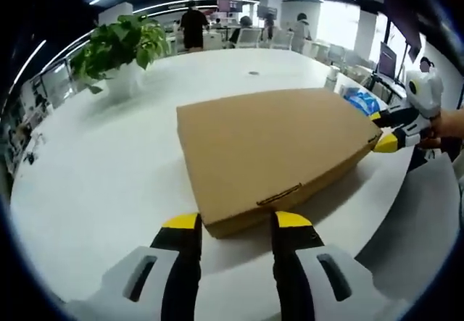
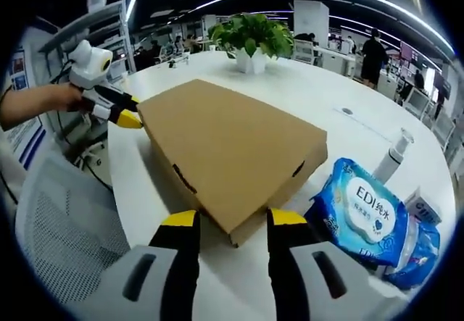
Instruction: Operate the shoe box by opening the lid, removing the specified soft item, and placing it in the target area until the item is outside and the box remains undamaged.
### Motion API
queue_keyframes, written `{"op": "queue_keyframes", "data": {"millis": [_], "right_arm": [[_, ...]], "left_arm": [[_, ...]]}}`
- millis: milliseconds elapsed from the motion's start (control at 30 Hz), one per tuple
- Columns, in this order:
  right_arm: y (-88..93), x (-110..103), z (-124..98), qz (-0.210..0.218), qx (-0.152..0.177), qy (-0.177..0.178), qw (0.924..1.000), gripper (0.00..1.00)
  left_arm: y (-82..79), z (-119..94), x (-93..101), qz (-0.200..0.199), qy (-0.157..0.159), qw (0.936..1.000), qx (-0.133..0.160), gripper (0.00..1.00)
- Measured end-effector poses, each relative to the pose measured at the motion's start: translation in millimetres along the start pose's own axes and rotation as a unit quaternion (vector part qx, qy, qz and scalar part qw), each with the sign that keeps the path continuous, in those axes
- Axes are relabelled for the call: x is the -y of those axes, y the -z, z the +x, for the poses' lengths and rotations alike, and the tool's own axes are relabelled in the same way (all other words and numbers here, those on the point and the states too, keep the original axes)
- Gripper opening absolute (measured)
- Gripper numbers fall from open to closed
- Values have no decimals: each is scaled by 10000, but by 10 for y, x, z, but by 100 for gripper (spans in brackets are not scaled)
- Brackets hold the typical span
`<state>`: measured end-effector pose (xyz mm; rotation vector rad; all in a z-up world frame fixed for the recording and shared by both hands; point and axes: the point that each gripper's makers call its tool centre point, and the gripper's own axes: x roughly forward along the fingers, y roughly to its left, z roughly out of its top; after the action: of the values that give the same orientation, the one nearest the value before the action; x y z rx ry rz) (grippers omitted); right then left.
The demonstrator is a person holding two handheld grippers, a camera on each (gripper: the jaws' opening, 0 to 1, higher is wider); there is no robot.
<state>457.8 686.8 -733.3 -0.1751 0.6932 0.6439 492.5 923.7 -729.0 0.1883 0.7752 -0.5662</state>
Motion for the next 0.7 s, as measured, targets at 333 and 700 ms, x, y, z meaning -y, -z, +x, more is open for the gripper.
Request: {"op": "queue_keyframes", "data": {"millis": [333,700], "right_arm": [[-81,154,75,-18,1,-10,10000,33],[-204,396,191,-124,-93,-20,9999,34]], "left_arm": [[-114,110,-47,-30,14,10000,6,37],[-288,271,-117,-65,35,10000,10,36]]}}
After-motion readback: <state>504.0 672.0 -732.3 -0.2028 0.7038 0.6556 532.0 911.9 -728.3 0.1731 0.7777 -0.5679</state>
